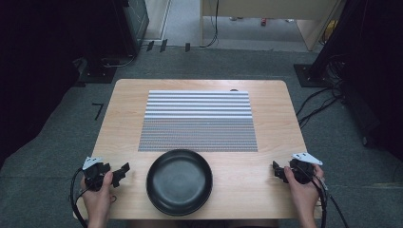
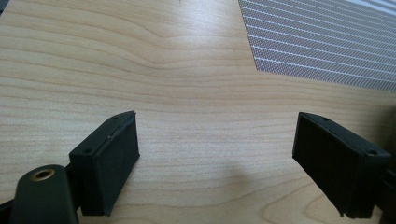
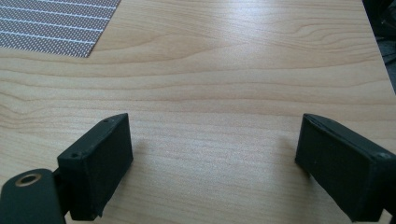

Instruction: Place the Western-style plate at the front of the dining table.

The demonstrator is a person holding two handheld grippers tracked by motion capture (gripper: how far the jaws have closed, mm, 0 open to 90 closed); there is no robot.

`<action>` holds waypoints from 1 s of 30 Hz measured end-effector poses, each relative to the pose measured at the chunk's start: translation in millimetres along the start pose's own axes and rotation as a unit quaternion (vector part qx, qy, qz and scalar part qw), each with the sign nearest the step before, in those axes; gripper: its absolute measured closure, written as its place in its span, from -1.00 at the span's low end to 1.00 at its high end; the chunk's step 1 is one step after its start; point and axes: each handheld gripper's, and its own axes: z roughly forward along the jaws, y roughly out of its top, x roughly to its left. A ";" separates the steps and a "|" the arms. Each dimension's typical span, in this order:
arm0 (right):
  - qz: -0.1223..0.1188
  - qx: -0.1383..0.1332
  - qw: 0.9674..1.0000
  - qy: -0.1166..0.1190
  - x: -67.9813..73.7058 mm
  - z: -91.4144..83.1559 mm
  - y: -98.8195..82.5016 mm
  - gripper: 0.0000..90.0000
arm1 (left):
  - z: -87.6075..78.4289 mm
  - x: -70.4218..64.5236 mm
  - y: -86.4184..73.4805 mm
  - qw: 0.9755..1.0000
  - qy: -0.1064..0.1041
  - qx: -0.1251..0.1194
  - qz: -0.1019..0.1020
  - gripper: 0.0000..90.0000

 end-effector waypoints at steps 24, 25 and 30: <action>0.016 -0.015 1.000 0.016 8.3 -11.1 6.9 -0.78 | -14.6 -7.0 7.9 0.999 -0.005 -0.046 -0.014 -0.67; 0.016 -0.015 1.000 0.016 8.3 -11.1 6.9 -0.78 | -14.6 -7.0 7.9 0.999 -0.005 -0.046 -0.014 -0.67; 0.026 -0.027 0.999 0.027 11.6 -18.0 11.5 -0.78 | -15.5 -14.3 9.3 0.999 -0.013 -0.047 -0.004 -0.67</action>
